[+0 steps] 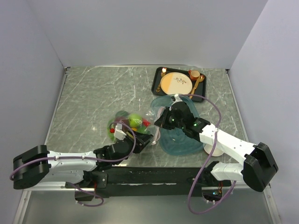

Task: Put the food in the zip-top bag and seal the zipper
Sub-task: Adjust the zipper food storage bag at the center of the board.

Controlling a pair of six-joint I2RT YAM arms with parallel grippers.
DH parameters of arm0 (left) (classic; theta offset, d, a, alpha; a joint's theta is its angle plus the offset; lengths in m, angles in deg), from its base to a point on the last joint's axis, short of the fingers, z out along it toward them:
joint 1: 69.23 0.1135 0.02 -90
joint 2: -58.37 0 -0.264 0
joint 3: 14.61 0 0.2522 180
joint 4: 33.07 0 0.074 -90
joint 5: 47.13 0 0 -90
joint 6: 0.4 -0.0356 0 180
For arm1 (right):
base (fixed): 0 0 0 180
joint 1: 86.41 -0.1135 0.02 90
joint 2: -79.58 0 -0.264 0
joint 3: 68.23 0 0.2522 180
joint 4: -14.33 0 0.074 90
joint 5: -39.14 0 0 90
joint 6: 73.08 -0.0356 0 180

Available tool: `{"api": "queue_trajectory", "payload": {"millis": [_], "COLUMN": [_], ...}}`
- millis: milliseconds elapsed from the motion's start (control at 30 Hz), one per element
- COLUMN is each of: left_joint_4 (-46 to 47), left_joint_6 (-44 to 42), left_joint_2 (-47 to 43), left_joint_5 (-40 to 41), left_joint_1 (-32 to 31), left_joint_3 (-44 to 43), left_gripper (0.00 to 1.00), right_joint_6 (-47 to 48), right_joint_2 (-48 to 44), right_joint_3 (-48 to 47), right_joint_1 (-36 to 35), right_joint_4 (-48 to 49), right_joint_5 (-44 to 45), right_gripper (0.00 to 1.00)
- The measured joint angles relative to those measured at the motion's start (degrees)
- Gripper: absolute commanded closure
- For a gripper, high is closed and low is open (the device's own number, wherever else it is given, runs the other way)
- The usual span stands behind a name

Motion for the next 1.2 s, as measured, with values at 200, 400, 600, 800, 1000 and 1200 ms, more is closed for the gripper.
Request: {"api": "queue_trajectory", "payload": {"millis": [200,400,600,800,1000,1200], "left_joint_4": [0.6,4.2,6.4,6.4,5.4,4.6], "left_joint_6": [2.0,2.4,2.4,3.5,4.1,3.8], "left_joint_2": [0.0,2.7,4.9,4.1,0.4,-0.1], "left_joint_5": [-0.4,-0.9,-1.0,-0.8,0.7,0.9], "left_joint_1": [0.0,-0.1,-0.1,-0.1,0.0,0.1], "left_joint_3": [1.5,1.5,1.5,1.9,2.8,2.8], "left_gripper": [0.35,0.34,0.42,0.55,0.83,0.99], "right_joint_6": [0.0,0.0,0.0,-0.1,-0.2,-0.2], "right_joint_2": [-0.2,-0.2,-0.5,-1.2,-1.5,-1.5], "right_joint_3": [0.0,0.0,0.0,0.0,0.1,0.1], "right_joint_1": [-0.1,-0.2,-0.3,-0.3,-0.3,-0.7], "right_joint_4": [-0.1,-0.2,-0.2,-0.1,-0.1,-0.1], "right_joint_5": [0.4,0.3,0.3,0.2,0.1,-0.1], "right_gripper": [0.91,0.91,0.91,0.91,0.91,0.91]}}
